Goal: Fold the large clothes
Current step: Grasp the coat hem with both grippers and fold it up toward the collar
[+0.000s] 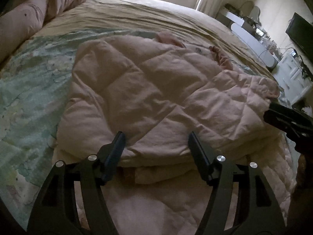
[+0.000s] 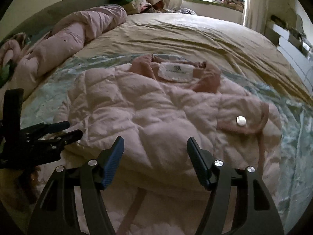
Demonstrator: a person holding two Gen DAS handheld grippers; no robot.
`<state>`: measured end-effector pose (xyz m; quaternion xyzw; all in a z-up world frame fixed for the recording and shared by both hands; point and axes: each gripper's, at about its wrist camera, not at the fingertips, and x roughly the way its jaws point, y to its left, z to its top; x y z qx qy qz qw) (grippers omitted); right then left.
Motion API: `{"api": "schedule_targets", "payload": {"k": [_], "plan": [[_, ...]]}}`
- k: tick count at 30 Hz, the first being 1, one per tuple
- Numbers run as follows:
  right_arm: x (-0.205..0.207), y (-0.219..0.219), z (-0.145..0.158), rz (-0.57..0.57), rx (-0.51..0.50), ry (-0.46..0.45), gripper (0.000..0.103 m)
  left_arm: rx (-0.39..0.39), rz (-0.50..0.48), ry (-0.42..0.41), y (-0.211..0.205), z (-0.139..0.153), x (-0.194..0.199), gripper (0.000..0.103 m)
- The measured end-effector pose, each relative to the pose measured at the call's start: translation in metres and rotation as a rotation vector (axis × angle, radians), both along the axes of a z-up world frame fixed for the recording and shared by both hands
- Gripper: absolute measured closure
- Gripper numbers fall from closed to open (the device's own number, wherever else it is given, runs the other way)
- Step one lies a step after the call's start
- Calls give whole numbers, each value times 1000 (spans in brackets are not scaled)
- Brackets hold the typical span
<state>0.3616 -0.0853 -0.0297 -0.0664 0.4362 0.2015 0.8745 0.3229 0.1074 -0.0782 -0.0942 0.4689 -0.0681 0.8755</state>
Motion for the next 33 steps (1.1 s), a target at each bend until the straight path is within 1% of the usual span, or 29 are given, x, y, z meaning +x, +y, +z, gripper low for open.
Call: {"api": "schedule_targets", "payload": {"k": [2, 3, 4, 7, 8, 10, 11, 13, 15, 17, 21, 23, 24, 25, 26, 28, 30, 32, 33], "plan": [[1, -1, -4, 3, -4, 7, 37, 11, -4, 0, -1, -3, -1, 43], [2, -2, -8, -6, -23, 20, 37, 9, -3, 1, 0, -4, -1, 43], [7, -2, -15, -26, -43, 50, 37, 4, 0, 0, 1, -4, -1, 43], [22, -6, -37, -48, -24, 132, 35, -3, 2, -7, 2, -3, -3, 43], [26, -7, -45, -53, -18, 146, 35, -1, 2, -8, 1, -3, -4, 43], [29, -6, -55, -70, -15, 151, 35, 2, 3, -9, -1, -3, -5, 43], [28, -3, -57, -70, -29, 144, 35, 3, 6, -10, -2, -2, -6, 43], [26, -1, -54, -75, -37, 133, 35, 6, 10, -12, -3, 0, -7, 44], [21, -5, -48, -70, -13, 126, 35, 7, 13, -16, -4, 2, -9, 44], [13, -13, -39, -63, 26, 106, 35, 6, 15, -21, -3, 4, -11, 45], [-1, -25, -21, -73, 70, 65, 34, 3, 21, -22, -3, 7, -14, 45], [-8, -28, -12, -70, 85, 45, 29, 3, 24, -23, -4, 10, -15, 45], [-10, -30, -9, -70, 93, 36, 23, 3, 25, -21, -4, 12, -16, 45], [-14, -32, -3, -69, 102, 24, 19, 3, 28, -22, -4, 13, -17, 44], [-18, -35, 2, -69, 108, 10, 18, -1, 30, -25, -4, 16, -18, 44], [-21, -39, 8, -71, 112, -6, 14, -3, 31, -29, -4, 20, -21, 40], [-25, -45, 15, -80, 120, -25, 14, -16, 35, -34, -4, 24, -24, 36], [-28, -49, 19, -87, 128, -33, 14, -36, 37, -41, -5, 31, -29, 28], [-31, -51, 21, -89, 134, -36, 13, -29, 38, -48, -6, 35, -30, 22]]}}
